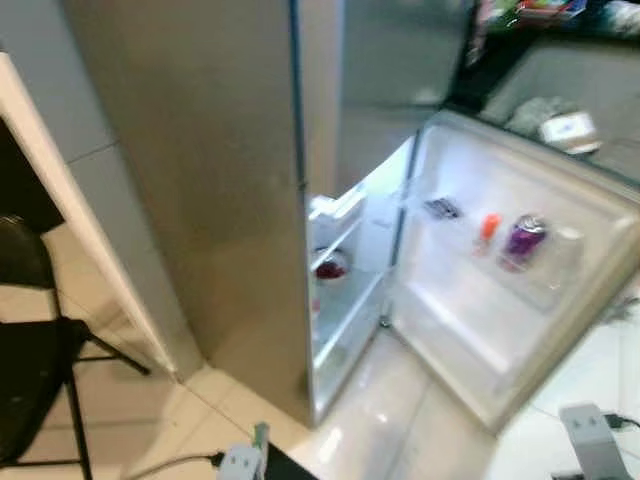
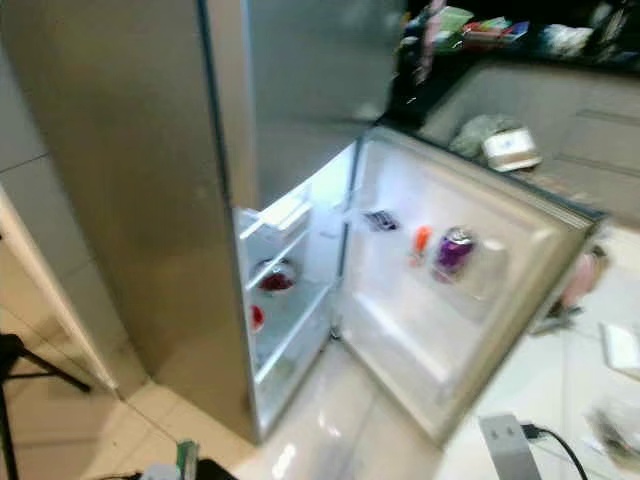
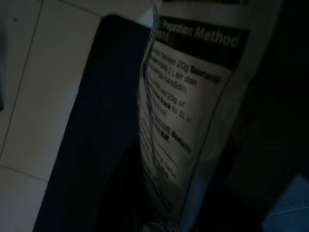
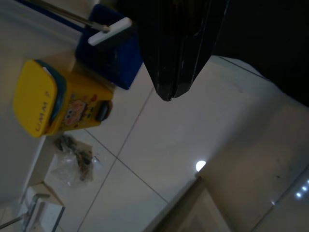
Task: Restocking fridge
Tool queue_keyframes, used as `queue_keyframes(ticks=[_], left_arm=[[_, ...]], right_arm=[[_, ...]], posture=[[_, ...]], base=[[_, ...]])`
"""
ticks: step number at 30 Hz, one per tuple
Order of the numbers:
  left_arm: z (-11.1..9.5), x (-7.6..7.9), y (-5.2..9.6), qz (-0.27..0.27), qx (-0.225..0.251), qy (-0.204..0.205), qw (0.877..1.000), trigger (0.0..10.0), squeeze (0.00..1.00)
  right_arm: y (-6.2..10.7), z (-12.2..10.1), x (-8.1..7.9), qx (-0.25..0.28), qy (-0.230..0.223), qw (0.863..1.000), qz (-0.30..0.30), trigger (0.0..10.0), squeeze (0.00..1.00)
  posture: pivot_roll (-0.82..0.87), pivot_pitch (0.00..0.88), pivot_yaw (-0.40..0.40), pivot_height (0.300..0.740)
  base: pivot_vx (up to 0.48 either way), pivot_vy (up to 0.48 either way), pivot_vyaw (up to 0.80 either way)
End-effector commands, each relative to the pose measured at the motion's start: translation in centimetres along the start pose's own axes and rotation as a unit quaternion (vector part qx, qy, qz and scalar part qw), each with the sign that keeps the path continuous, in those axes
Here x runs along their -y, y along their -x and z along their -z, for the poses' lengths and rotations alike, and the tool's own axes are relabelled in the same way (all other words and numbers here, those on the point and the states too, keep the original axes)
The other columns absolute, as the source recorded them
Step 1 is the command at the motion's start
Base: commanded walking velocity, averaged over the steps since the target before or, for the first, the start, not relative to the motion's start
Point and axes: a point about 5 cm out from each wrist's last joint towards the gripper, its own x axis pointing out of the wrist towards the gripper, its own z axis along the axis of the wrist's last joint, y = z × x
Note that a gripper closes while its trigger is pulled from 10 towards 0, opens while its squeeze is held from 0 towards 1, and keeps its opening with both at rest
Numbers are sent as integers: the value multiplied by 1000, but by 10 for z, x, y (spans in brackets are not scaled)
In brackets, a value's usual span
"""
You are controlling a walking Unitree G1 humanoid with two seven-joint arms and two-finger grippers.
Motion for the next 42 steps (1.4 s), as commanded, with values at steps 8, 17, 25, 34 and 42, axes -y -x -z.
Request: queue_keyframes(ticks=[8, 17, 25, 34, 42], left_arm=[[8, 16, -1, 20, -8, 13, 1000, 10000, 0], [9, 7, 0, 12, -9, 13, 1000, 10000, 0], [6, 6, 0, 11, -4, 13, 1000, 10000, 0], [11, 6, 2, 19, -13, -2, 1000, 10000, 0], [6, 3, 1, 18, -9, -6, 1000, 10000, 0]], right_arm=[[-4, -36, 0, 72, -15, 997, -40, 10000, 0], [-6, -65, 3, 122, -16, 992, -40, 10000, 0], [-6, -81, 10, 150, -31, 988, -14, 10000, 0], [-6, -92, 5, 165, -10, 986, -9, 10000, 0], [-6, -101, -2, 178, 5, 984, -19, 10000, 0]], posture=[[-67, 0, -24, 740], [-65, 0, -13, 740], [-65, 0, 1, 740], [-70, 0, 16, 740], [-72, 0, 18, 740]], base=[[0, -102, 397], [0, 0, 781], [0, 0, 684], [0, -40, 0], [0, -480, 0]])
